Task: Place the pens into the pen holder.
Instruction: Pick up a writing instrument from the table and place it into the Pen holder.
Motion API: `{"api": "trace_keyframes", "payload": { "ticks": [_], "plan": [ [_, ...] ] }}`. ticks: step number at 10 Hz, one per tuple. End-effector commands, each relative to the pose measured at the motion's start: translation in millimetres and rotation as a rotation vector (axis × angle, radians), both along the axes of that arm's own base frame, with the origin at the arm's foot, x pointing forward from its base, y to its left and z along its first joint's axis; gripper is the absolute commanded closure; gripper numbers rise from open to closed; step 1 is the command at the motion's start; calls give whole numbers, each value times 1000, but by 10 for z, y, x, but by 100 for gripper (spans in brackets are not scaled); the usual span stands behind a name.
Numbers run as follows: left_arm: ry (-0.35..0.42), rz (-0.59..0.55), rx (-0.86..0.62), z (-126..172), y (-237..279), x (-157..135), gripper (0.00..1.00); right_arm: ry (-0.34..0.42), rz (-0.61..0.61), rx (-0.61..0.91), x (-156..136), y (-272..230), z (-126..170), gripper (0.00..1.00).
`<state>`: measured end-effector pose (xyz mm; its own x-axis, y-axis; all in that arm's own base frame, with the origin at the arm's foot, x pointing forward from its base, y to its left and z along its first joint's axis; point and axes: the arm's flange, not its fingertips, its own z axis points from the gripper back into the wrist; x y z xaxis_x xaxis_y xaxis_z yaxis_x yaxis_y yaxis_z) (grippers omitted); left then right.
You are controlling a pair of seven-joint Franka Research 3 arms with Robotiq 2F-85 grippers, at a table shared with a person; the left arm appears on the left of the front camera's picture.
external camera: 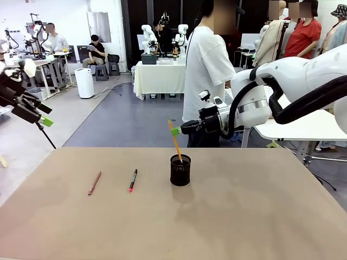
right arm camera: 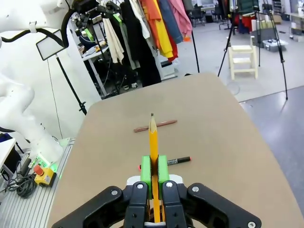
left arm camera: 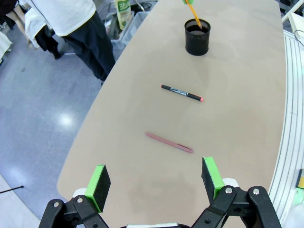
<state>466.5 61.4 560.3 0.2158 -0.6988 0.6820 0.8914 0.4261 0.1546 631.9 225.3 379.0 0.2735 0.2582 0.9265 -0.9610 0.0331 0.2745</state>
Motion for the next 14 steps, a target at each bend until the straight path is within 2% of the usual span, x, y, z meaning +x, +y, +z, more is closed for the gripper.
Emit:
{"api": "trace_keyframes", "payload": {
  "ticks": [1, 2, 6, 7, 10, 12, 13, 14],
  "plan": [
    [-3, -6, -8, 11, 3, -18, 0, -14, 0, -19, -7, -10, -37, 100],
    [-3, -6, -8, 11, 3, -18, 0, -8, 2, -20, -11, -26, -58, 91],
    [-3, -6, -8, 11, 3, -18, 0, -17, 20, -42, -19, -88, -71, 15],
    [-3, -6, -8, 11, 3, -18, 0, -19, 30, -44, -22, -89, -55, 0],
    [-3, -6, -8, 11, 3, -18, 0, 0, 71, -82, -113, -161, 189, 0],
    [-3, -6, -8, 11, 3, -18, 0, -37, 105, -133, -133, -279, 357, 0],
    [-3, -6, -8, 11, 3, -18, 0, -34, 97, -146, -205, -280, 399, 0],
    [-3, -6, -8, 11, 3, -18, 0, 4, 93, -143, -240, -286, 399, 0]
  ]
}}
